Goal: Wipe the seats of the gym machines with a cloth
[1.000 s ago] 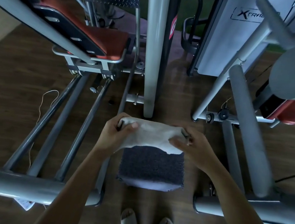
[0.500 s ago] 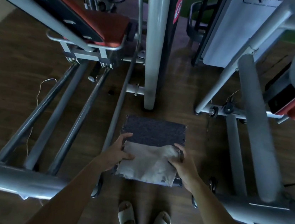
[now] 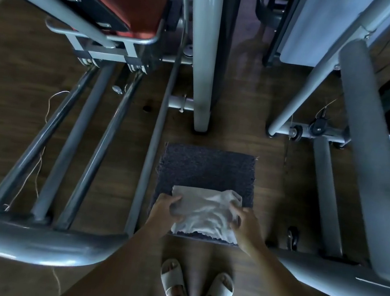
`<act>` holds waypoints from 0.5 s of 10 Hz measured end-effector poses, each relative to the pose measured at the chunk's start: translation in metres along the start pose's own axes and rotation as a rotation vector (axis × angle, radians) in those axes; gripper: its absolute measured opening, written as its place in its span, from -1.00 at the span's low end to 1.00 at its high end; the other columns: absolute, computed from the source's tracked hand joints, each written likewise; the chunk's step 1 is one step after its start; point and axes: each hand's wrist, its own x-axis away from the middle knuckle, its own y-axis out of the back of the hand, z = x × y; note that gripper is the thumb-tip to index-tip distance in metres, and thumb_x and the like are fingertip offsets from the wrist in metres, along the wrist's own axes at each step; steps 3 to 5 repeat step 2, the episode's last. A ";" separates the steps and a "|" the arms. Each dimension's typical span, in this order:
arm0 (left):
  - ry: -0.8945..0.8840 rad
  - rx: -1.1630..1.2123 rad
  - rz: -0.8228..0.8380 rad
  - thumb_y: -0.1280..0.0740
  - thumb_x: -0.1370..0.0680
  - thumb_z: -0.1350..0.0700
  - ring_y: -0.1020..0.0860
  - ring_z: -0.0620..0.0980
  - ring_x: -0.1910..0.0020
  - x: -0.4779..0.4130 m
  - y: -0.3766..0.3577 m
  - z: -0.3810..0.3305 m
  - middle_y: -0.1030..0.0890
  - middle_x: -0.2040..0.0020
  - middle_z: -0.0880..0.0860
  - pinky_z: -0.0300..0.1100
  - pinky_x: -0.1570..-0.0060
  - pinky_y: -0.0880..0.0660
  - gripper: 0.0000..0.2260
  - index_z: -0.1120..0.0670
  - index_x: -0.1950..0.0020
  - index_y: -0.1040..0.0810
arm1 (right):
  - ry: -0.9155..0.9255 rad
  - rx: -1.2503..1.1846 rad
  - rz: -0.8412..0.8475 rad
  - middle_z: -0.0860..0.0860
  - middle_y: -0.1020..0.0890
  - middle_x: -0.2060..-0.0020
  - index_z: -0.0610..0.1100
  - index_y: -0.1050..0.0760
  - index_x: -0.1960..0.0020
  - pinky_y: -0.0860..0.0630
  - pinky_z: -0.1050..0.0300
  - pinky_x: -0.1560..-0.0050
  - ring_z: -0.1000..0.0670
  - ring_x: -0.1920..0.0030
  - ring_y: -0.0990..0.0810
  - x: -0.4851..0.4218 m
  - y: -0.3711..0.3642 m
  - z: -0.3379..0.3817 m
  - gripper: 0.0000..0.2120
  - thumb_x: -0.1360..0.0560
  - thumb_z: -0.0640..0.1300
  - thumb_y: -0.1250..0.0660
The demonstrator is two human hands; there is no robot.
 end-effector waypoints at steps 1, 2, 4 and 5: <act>-0.003 -0.049 0.056 -0.48 -0.51 0.19 -0.38 0.01 -0.18 -0.003 0.003 0.002 -0.28 -0.22 0.09 -0.42 -0.15 -0.34 -0.36 0.12 -0.54 -0.30 | -0.014 0.054 0.015 -0.07 -0.50 0.04 -0.05 -0.42 -0.49 -0.33 0.48 0.18 0.10 0.18 -0.42 -0.005 0.007 -0.001 -0.50 -0.58 -0.33 -0.25; 0.024 -0.273 0.103 -0.40 -0.53 -0.11 -0.37 0.09 -0.33 0.006 0.008 0.013 -0.17 -0.37 0.05 -0.09 -0.36 -0.39 -0.31 -0.15 -0.60 -0.18 | -0.032 0.124 0.101 -0.02 -0.48 -0.18 -0.04 -0.35 -0.53 -0.31 0.46 0.08 0.07 -0.07 -0.47 0.013 0.018 -0.004 -0.50 -0.61 -0.23 -0.28; 0.024 -0.273 0.103 -0.40 -0.53 -0.11 -0.37 0.09 -0.33 0.006 0.008 0.013 -0.17 -0.37 0.05 -0.09 -0.36 -0.39 -0.31 -0.15 -0.60 -0.18 | -0.032 0.124 0.101 -0.02 -0.48 -0.18 -0.04 -0.35 -0.53 -0.31 0.46 0.08 0.07 -0.07 -0.47 0.013 0.018 -0.004 -0.50 -0.61 -0.23 -0.28; 0.024 -0.273 0.103 -0.40 -0.53 -0.11 -0.37 0.09 -0.33 0.006 0.008 0.013 -0.17 -0.37 0.05 -0.09 -0.36 -0.39 -0.31 -0.15 -0.60 -0.18 | -0.032 0.124 0.101 -0.02 -0.48 -0.18 -0.04 -0.35 -0.53 -0.31 0.46 0.08 0.07 -0.07 -0.47 0.013 0.018 -0.004 -0.50 -0.61 -0.23 -0.28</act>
